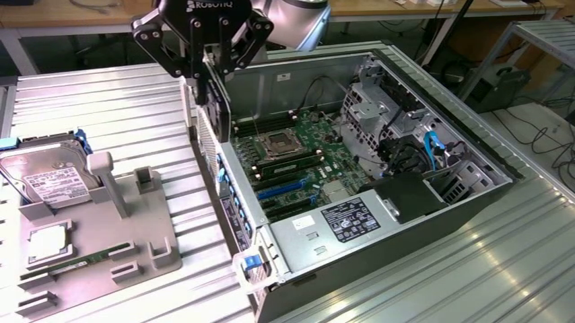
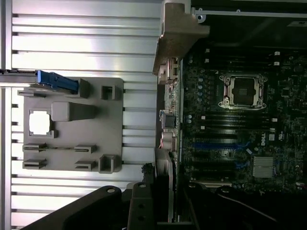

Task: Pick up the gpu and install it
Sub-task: 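Pick up the gpu and move the gpu toward the slot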

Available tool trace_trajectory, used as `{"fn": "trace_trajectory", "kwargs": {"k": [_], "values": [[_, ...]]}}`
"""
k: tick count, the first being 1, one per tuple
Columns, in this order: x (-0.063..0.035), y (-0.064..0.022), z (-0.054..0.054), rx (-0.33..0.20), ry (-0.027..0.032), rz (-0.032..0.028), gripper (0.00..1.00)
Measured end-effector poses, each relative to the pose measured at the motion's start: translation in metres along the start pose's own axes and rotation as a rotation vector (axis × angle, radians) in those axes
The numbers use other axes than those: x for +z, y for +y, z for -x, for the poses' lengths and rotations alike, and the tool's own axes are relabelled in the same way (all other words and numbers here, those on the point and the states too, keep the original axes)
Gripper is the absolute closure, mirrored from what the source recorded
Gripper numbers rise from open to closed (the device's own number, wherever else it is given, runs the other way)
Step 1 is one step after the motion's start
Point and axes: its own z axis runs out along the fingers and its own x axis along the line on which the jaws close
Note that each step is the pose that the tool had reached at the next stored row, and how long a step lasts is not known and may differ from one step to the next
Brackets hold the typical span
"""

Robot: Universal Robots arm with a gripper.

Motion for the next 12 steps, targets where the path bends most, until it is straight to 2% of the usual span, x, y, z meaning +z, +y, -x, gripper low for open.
{"fn": "trace_trajectory", "kwargs": {"k": [12], "values": [[0.0004, -0.0005, 0.014, 0.0, 0.0, 0.0, 0.73]]}}
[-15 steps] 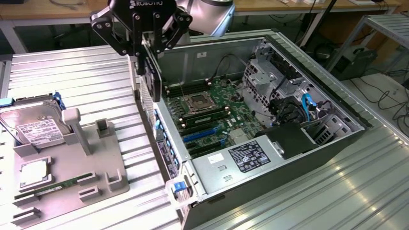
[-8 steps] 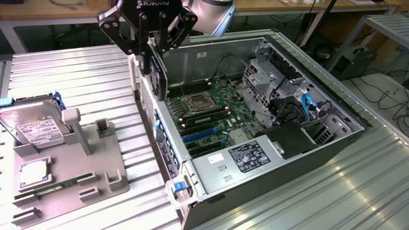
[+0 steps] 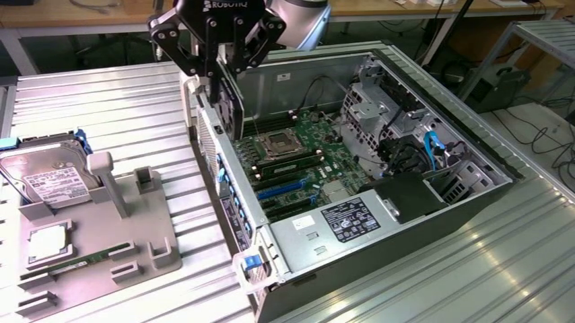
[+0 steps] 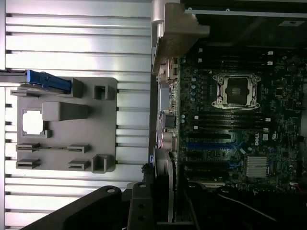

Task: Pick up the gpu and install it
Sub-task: 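Pick up the gpu and move the gpu toward the slot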

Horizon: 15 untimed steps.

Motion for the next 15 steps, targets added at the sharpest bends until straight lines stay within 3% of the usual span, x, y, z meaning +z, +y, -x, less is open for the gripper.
{"fn": "trace_trajectory", "kwargs": {"k": [15], "values": [[0.0004, -0.0005, 0.015, 0.0, 0.0, 0.0, 0.73]]}}
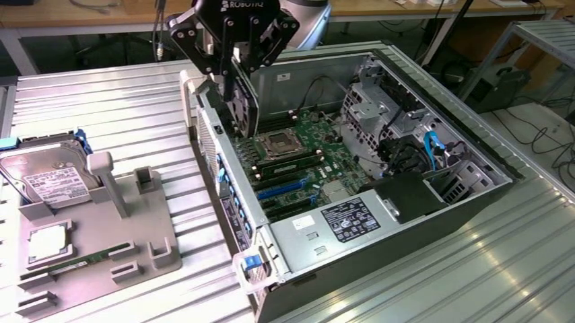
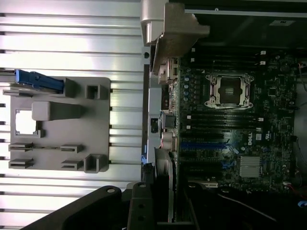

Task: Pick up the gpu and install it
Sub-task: 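Pick up the gpu and move the gpu toward the slot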

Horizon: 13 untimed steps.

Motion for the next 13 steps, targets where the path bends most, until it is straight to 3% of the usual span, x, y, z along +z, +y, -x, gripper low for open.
{"fn": "trace_trajectory", "kwargs": {"k": [13], "values": [[0.0003, -0.0004, 0.0116, 0.0, 0.0, 0.0001, 0.73]]}}
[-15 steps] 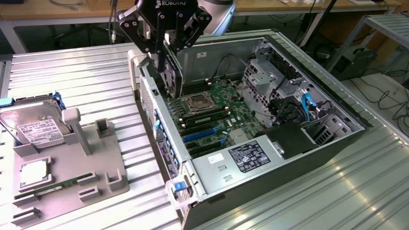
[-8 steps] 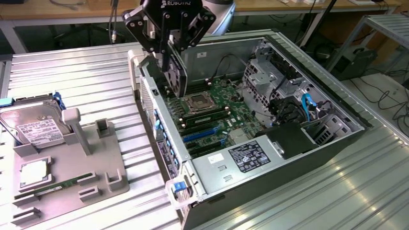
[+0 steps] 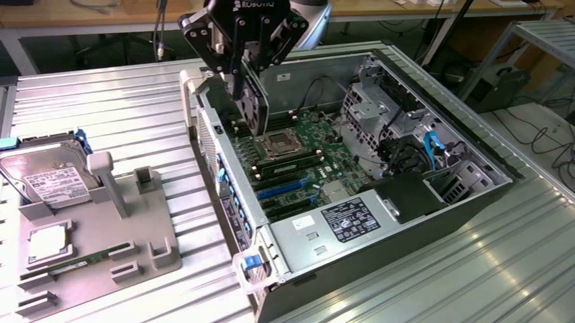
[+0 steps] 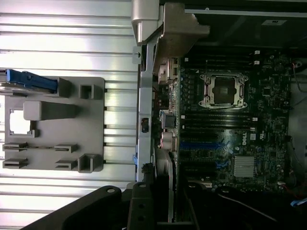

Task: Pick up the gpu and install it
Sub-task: 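Pick up the gpu and move the gpu toward the slot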

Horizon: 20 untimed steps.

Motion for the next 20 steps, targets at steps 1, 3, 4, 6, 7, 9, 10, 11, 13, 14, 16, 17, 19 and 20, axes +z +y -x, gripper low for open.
{"fn": "trace_trajectory", "kwargs": {"k": [1, 3, 4, 6, 7, 9, 10, 11, 13, 14, 16, 17, 19, 20], "values": [[0.0, 0.0, 0.001, 0.0, 0.0, -0.0001, 0.73], [0.0001, -0.0001, 0.003, 0.0, 0.0, 0.0, 0.73], [0.0001, -0.0001, 0.004, 0.0, 0.0, 0.0, 0.73], [0.0002, -0.0002, 0.006, 0.0, 0.0, -0.0001, 0.73], [0.0002, -0.0002, 0.007, 0.0, 0.0001, -0.0001, 0.73], [0.0003, -0.0003, 0.008, 0.0, 0.0, 0.0, 0.73], [0.0002, -0.0003, 0.009, 0.0, 0.0, -0.0001, 0.73], [0.0003, -0.0003, 0.01, 0.0, 0.0001, -0.0002, 0.73], [0.0004, -0.0004, 0.011, 0.0, 0.0, 0.0, 0.73], [0.0004, -0.0004, 0.012, 0.0, 0.0, 0.0, 0.73], [0.0005, -0.0004, 0.014, 0.0, 0.0001, -0.0001, 0.73], [0.0005, -0.0005, 0.015, 0.0, 0.0001, -0.0001, 0.73], [0.0006, -0.0005, 0.017, 0.0, 0.0, 0.0, 0.73], [0.0006, -0.0006, 0.018, 0.0, 0.0001, -0.0001, 0.73]]}}
